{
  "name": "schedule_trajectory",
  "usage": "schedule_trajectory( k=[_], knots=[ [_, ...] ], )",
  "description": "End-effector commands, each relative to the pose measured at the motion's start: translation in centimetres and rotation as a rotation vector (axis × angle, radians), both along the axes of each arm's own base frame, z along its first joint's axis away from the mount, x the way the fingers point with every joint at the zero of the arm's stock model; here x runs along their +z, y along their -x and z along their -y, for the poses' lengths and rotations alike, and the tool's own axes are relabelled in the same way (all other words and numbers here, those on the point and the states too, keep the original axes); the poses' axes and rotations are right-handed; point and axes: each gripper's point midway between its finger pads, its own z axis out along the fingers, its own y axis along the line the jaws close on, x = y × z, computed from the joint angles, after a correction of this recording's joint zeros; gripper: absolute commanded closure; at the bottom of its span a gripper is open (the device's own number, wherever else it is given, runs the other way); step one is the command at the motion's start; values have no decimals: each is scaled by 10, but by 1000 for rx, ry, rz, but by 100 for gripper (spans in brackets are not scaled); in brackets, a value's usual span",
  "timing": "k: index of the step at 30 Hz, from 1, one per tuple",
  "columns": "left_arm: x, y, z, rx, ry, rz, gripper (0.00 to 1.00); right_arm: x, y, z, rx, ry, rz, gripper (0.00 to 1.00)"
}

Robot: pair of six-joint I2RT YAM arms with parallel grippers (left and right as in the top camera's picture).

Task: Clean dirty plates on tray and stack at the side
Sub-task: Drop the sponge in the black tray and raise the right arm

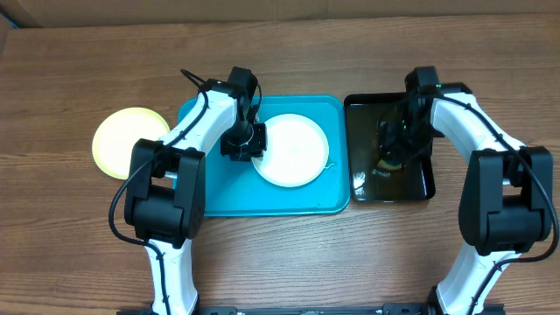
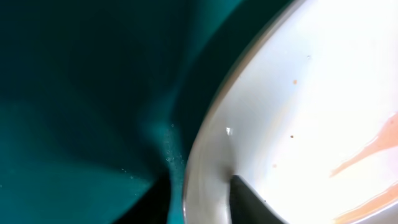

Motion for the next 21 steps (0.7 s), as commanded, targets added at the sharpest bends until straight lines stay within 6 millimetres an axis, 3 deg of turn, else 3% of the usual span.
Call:
schedule_trajectory(
  k=[1, 4, 5, 9, 12, 17, 21],
  knots=[
    [-8, 5, 2, -9, -3, -22, 61, 8, -5, 1, -30, 8, 21, 17],
    [-8, 4, 0, -12, -17, -21, 61, 33, -19, 2, -111, 4, 47, 8],
    [-9, 5, -3, -13, -31, -22, 60, 44, -24, 2, -120, 2, 63, 0],
    [-10, 5, -11, -15, -75, -19, 54, 85, -47, 10, -128, 34, 161, 0],
    [-10, 5, -11, -15, -79, -17, 53, 110, -61, 32, -161, 110, 229, 0],
    [-10, 3, -11, -15, -78, -9, 52, 124, -68, 66, -233, 146, 261, 0],
    [-10, 2, -10, 6, -78, -8, 53, 125, -74, 78, -263, 148, 289, 0]
  ],
)
